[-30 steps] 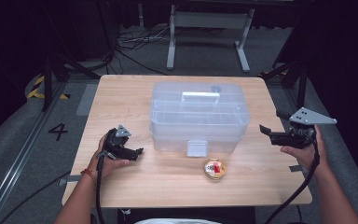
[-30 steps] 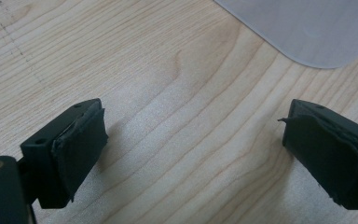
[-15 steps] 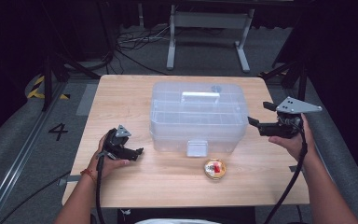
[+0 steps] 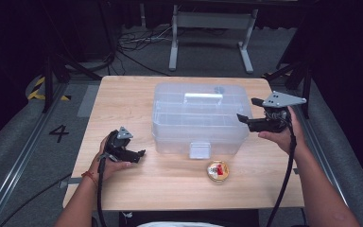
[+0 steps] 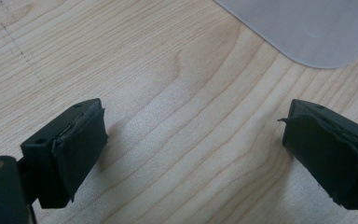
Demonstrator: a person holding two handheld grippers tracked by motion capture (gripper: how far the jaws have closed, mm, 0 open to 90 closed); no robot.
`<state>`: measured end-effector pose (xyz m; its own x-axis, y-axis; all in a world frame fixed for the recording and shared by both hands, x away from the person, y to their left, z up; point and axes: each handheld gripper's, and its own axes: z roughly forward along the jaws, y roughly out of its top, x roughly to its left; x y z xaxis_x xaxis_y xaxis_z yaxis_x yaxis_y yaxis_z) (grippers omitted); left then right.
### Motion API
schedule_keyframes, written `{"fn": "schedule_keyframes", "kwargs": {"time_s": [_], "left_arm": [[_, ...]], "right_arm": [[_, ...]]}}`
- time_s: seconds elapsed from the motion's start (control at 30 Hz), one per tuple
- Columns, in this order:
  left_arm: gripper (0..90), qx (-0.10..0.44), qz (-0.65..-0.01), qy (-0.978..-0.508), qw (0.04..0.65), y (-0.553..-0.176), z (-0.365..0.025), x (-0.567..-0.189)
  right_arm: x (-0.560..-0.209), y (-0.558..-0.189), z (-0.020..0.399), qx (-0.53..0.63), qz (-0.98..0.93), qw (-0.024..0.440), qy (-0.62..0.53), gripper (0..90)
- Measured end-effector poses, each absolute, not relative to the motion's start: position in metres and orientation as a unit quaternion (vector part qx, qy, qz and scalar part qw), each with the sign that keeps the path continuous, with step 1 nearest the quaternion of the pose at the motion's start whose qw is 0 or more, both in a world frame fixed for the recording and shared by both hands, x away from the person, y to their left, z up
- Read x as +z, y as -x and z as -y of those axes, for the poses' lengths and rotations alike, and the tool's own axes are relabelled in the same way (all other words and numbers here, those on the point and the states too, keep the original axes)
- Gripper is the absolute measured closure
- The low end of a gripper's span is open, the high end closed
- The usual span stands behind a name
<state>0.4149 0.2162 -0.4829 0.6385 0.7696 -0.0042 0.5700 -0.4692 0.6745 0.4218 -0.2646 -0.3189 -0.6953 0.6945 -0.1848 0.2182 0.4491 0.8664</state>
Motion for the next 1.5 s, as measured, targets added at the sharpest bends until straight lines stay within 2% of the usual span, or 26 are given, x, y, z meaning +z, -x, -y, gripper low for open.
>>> {"fn": "schedule_keyframes", "kwargs": {"time_s": [0.33,0.67,0.77,1.1,1.23,1.4,1.5], "left_arm": [[6.6,0.151,-0.399,-0.843,0.328,-0.415,-0.216,-0.483],[7.4,0.151,-0.399,-0.844,0.325,-0.413,-0.215,-0.482],[16.3,0.148,-0.393,-0.847,0.326,-0.410,-0.211,-0.479],[18.7,0.146,-0.341,-0.845,0.386,-0.403,-0.177,-0.460],[19.1,0.152,-0.321,-0.846,0.397,-0.403,-0.162,-0.453],[20.6,0.159,-0.314,-0.837,0.420,-0.403,-0.154,-0.445],[16.8,0.164,-0.318,-0.834,0.420,-0.405,-0.153,-0.443]], "right_arm": [[-0.312,-0.435,0.242,0.434,-0.819,0.259,-0.270,26.6],[-0.300,-0.447,0.215,0.414,-0.834,0.257,-0.260,37.1],[-0.299,-0.454,0.208,0.402,-0.840,0.254,-0.263,39.8],[-0.304,-0.475,0.188,0.360,-0.859,0.241,-0.272,59.1],[-0.305,-0.477,0.180,0.356,-0.865,0.232,-0.267,72.3],[-0.306,-0.478,0.174,0.354,-0.864,0.233,-0.270,72.0],[-0.306,-0.477,0.173,0.359,-0.865,0.230,-0.265,72.5]]}}
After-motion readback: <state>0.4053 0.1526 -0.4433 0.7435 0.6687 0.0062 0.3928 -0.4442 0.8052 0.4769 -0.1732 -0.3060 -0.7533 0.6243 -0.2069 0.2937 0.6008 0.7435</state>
